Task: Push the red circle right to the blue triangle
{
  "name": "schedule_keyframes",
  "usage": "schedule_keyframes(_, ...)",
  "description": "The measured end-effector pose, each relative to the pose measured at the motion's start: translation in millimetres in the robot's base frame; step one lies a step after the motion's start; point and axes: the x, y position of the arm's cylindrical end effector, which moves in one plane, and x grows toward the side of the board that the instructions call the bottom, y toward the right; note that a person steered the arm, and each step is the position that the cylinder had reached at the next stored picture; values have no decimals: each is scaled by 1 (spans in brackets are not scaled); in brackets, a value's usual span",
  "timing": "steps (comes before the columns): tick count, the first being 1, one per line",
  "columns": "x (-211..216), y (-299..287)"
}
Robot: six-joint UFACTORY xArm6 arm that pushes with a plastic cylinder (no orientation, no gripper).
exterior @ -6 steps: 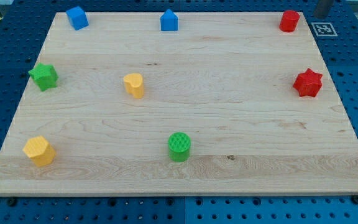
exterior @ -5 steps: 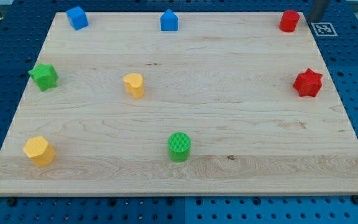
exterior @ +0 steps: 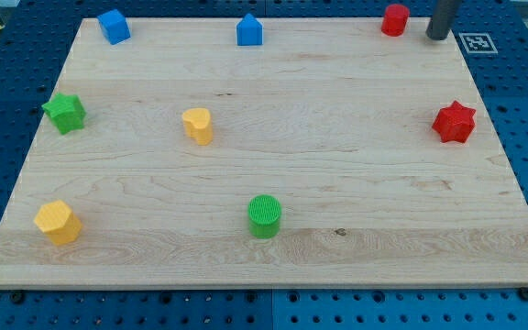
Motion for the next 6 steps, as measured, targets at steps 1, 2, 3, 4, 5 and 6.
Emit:
schedule_keyframes(1, -39, -9)
schedule_keyframes(2, -40, -17)
schedule_keyframes(3, -40, -47)
schedule_keyframes(4, -40, -72)
schedule_keyframes(5, -39, -93)
schedule_keyframes(6, -40, -114)
